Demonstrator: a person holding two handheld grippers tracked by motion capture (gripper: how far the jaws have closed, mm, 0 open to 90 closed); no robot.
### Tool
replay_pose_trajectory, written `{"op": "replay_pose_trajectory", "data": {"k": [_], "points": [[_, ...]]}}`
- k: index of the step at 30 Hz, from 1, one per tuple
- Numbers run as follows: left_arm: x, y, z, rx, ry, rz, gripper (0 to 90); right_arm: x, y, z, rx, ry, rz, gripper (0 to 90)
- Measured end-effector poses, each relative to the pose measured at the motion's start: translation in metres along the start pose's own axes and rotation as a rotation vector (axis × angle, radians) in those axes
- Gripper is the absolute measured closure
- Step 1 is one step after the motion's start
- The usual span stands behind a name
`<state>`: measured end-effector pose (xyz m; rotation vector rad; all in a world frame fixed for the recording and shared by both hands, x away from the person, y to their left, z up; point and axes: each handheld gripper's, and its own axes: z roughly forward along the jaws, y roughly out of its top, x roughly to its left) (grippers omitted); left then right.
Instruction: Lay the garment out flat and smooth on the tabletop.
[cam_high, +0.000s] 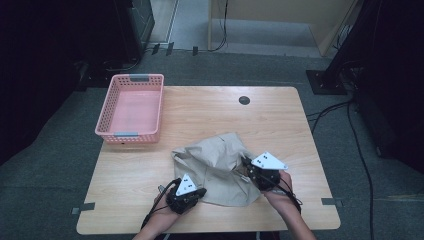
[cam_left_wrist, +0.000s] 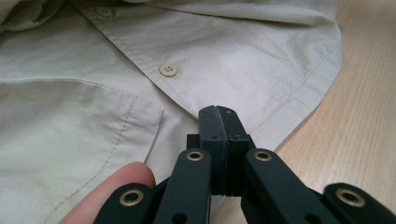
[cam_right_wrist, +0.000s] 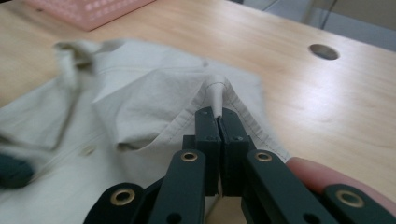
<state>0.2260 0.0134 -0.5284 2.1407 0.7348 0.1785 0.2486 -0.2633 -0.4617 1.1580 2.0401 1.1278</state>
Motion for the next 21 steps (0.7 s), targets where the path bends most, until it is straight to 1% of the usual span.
{"op": "replay_pose_trajectory", "data": {"k": [2,4,5,6,10,11,12,14,15,17,18,19,21], "points": [[-0.001,-0.001,-0.001,-0.001,0.0,0.01,90.0,-0.008,0.004,0.006,-0.002,-0.028,0.014,89.3],[0.0,-0.001,-0.001,0.002,-0.004,0.014,90.0,-0.017,0.007,0.013,-0.002,-0.042,0.029,89.3],[0.0,-0.001,-0.001,0.002,-0.006,0.013,90.0,-0.026,0.008,0.021,0.003,-0.054,0.043,89.3],[0.0,-0.001,-0.001,0.001,-0.008,0.011,90.0,-0.026,0.008,0.021,0.003,-0.054,0.043,89.3],[0.001,-0.001,-0.002,0.004,-0.013,0.009,90.0,-0.043,0.005,0.04,0.035,-0.088,0.069,89.3],[0.001,-0.001,-0.002,0.003,-0.014,0.006,90.0,-0.051,0.003,0.049,0.045,-0.097,0.075,89.3],[0.001,-0.001,-0.002,0.003,-0.015,0.005,90.0,-0.051,0.003,0.049,0.045,-0.097,0.075,89.3],[0.001,-0.001,-0.001,0.002,-0.018,0.002,90.0,-0.056,0.004,0.058,0.054,-0.125,0.06,89.4],[0.001,-0.001,-0.001,0.002,-0.018,0.002,90.0,-0.058,0.005,0.062,0.062,-0.134,0.06,89.3],[0.001,-0.001,-0.002,0.002,-0.018,0.002,90.0,-0.063,0.008,0.07,0.067,-0.141,0.076,89.3],[0.001,-0.001,-0.002,0.002,-0.017,0.003,90.0,-0.068,0.011,0.078,0.075,-0.151,0.091,89.3],[0.001,-0.001,-0.002,0.002,-0.018,0.003,90.0,-0.068,0.011,0.078,0.075,-0.151,0.091,89.3],[0.001,-0.001,-0.001,0.001,-0.019,0.001,90.0,-0.073,0.015,0.085,0.078,-0.155,0.104,89.3]]}}
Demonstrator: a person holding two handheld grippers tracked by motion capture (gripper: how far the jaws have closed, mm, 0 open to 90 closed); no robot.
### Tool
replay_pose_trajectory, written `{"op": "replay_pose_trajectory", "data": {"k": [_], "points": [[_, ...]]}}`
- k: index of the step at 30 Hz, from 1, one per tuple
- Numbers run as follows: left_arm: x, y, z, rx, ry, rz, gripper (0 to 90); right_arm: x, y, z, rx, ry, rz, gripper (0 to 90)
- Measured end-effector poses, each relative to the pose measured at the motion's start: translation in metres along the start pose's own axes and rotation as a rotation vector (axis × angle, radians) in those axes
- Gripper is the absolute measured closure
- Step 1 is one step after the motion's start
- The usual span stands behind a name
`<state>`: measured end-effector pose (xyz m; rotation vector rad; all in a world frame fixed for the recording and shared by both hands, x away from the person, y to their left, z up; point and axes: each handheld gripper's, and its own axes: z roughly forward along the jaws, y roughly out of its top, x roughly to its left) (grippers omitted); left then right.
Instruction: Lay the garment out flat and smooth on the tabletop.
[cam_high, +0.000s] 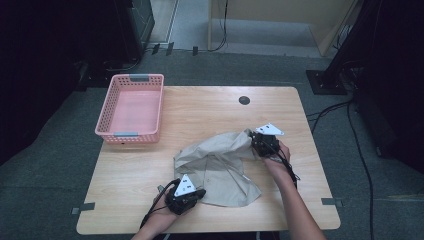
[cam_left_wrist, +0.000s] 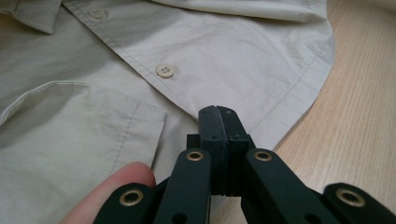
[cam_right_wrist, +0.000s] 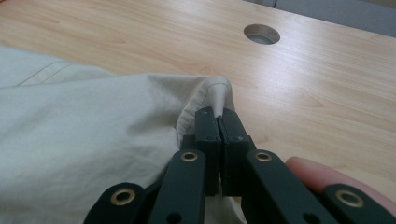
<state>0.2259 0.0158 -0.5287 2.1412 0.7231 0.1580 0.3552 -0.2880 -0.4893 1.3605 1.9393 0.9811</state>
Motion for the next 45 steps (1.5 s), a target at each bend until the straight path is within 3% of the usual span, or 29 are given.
{"op": "replay_pose_trajectory", "data": {"k": [9,16,18,20,23,27,30,32,35,38,41,45], "points": [[0.001,0.0,0.0,0.001,-0.011,-0.004,90.0,-0.007,0.025,0.056,0.036,0.027,0.144,89.3],[0.001,0.0,0.0,0.0,-0.019,-0.007,90.0,-0.008,0.046,0.073,0.059,-0.004,0.15,89.0],[0.001,0.0,0.0,0.001,-0.02,-0.007,90.0,-0.01,0.052,0.077,0.062,-0.019,0.171,86.1],[0.001,0.0,0.0,0.003,-0.025,-0.004,90.0,-0.012,0.057,0.08,0.037,-0.013,0.216,77.0],[0.002,0.0,0.0,0.004,-0.031,-0.011,90.0,-0.014,0.064,0.08,-0.033,0.048,0.294,62.9],[0.003,0.0,0.0,0.006,-0.037,-0.021,90.0,-0.009,0.073,0.074,-0.099,0.044,0.261,51.2],[0.003,0.0,0.0,0.006,-0.036,-0.023,90.0,-0.007,0.078,0.067,-0.137,0.04,0.227,49.3],[0.003,0.0,-0.001,0.002,-0.028,-0.027,88.1,-0.007,0.079,0.063,-0.129,0.039,0.219,48.3],[0.002,-0.001,-0.002,-0.014,-0.032,-0.016,70.9,-0.009,0.076,0.059,-0.096,0.038,0.206,45.9],[0.003,0.001,-0.005,-0.049,-0.039,-0.028,60.5,-0.012,0.071,0.052,-0.092,0.024,0.195,45.3],[0.006,0.005,-0.012,-0.099,-0.023,-0.049,55.4,-0.015,0.065,0.042,-0.093,0.022,0.186,44.3],[0.012,0.011,-0.023,-0.145,0.032,-0.056,53.5,-0.018,0.055,0.024,-0.097,0.026,0.182,44.2]]}}
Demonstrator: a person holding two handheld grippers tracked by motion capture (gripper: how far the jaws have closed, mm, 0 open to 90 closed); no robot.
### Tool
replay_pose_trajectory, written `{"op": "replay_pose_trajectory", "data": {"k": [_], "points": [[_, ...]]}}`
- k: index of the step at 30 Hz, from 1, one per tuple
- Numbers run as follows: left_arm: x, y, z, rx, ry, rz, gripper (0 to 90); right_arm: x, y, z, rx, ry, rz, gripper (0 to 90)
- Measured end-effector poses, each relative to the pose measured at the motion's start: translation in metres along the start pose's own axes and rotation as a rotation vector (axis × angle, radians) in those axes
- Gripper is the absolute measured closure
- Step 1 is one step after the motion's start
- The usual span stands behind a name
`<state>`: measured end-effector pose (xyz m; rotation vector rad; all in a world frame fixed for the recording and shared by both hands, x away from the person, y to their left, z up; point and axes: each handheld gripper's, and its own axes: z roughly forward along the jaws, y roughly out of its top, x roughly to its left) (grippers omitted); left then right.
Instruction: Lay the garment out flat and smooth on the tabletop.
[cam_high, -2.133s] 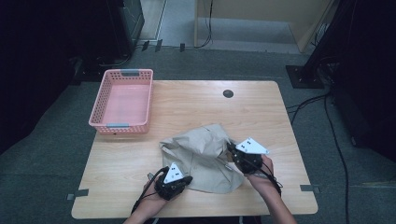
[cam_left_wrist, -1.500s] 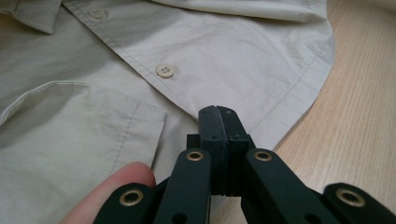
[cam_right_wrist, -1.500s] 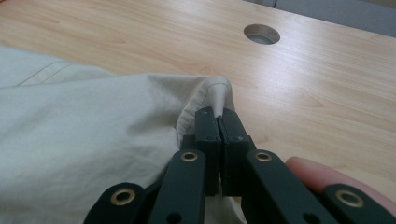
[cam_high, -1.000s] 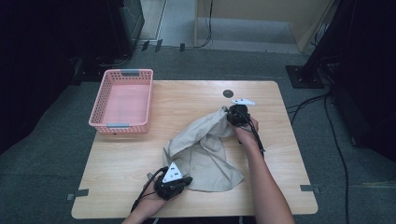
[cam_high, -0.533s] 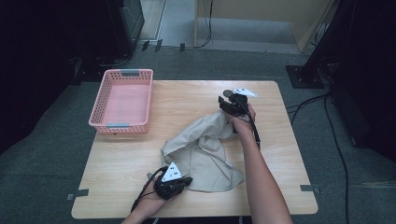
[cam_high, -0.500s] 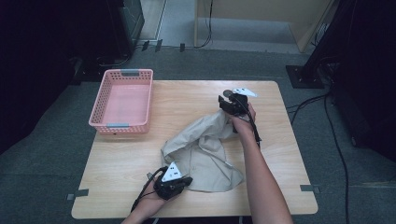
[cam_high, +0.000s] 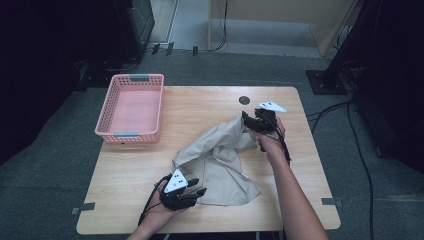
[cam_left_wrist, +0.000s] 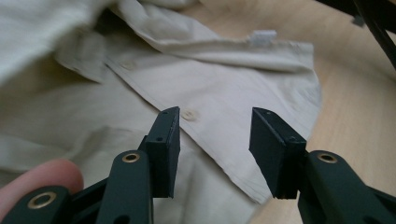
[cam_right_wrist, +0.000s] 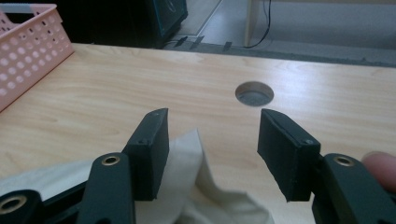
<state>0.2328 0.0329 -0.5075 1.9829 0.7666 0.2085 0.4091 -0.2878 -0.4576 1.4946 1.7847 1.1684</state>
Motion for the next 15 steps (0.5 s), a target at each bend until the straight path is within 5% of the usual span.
{"op": "replay_pose_trajectory", "data": {"k": [7,15], "points": [[0.012,0.004,-0.008,-0.027,0.078,-0.018,52.6,-0.002,-0.019,-0.027,0.002,0.02,-0.011,43.4],[0.016,0.003,-0.007,-0.02,0.1,-0.017,52.3,0.008,-0.042,-0.045,0.028,0.047,-0.041,41.7]]}}
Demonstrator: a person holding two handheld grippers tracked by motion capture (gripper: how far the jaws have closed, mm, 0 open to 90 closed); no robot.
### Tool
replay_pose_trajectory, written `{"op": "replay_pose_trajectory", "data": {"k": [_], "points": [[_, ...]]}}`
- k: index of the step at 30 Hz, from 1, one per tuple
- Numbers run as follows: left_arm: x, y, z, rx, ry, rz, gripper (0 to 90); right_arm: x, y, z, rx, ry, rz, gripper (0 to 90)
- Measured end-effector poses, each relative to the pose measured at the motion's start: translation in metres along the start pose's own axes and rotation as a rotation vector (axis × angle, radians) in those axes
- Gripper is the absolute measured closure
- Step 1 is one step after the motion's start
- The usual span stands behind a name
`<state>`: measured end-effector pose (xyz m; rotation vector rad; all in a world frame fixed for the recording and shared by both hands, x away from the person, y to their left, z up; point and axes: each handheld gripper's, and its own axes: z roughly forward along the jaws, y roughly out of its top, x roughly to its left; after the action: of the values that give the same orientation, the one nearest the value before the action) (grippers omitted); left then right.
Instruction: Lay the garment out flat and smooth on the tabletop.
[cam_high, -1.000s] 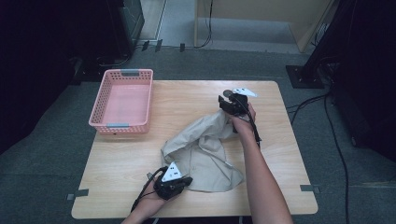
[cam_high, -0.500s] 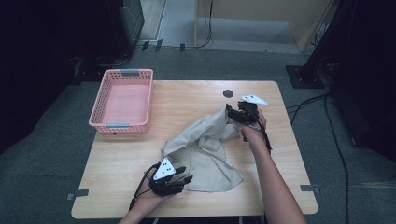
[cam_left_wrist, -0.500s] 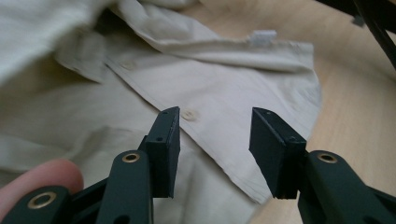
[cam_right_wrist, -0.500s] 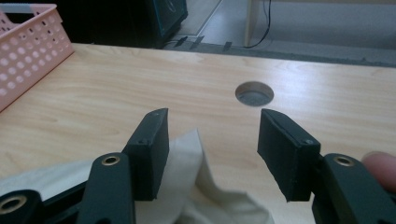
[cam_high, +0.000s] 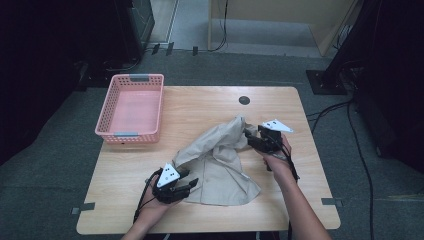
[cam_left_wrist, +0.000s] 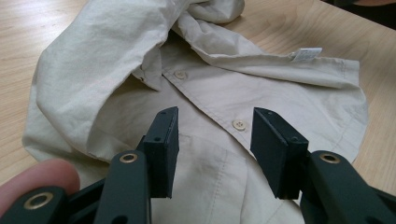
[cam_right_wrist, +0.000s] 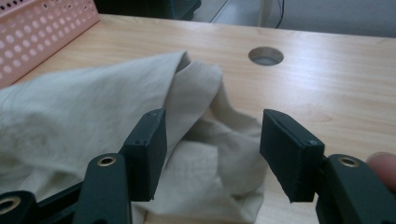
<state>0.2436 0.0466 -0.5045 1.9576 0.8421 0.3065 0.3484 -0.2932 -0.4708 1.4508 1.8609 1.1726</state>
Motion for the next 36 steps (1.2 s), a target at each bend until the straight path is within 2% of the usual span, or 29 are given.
{"op": "replay_pose_trajectory", "data": {"k": [5,12,18,20,22,28,31,33,36], "points": [[0.002,0.0,-0.001,-0.002,0.008,-0.005,52.0,0.011,-0.015,-0.004,0.025,0.006,-0.039,38.7],[0.005,0.0,-0.001,-0.007,0.02,-0.017,51.3,0.02,-0.029,-0.012,0.035,0.028,-0.049,38.0],[0.006,0.0,-0.001,-0.008,0.028,-0.022,50.9,0.03,-0.037,-0.015,0.072,0.06,-0.055,38.1],[0.007,0.001,-0.001,-0.012,0.031,-0.022,50.7,0.033,-0.041,-0.015,0.074,0.048,-0.058,39.2],[0.007,0.001,-0.002,-0.014,0.034,-0.023,50.3,0.038,-0.045,-0.013,0.089,0.057,-0.055,40.5],[0.009,0.002,-0.002,-0.019,0.04,-0.029,50.2,0.054,-0.053,-0.004,0.129,0.074,-0.109,46.3],[0.01,0.002,-0.003,-0.024,0.047,-0.036,50.1,0.06,-0.052,0.001,0.123,0.131,-0.081,51.7],[0.011,0.002,-0.003,-0.023,0.049,-0.037,50.1,0.064,-0.05,0.007,0.144,0.159,-0.059,53.0],[0.011,0.002,-0.003,-0.023,0.051,-0.037,50.1,0.072,-0.047,0.013,0.147,0.159,-0.064,51.9]]}}
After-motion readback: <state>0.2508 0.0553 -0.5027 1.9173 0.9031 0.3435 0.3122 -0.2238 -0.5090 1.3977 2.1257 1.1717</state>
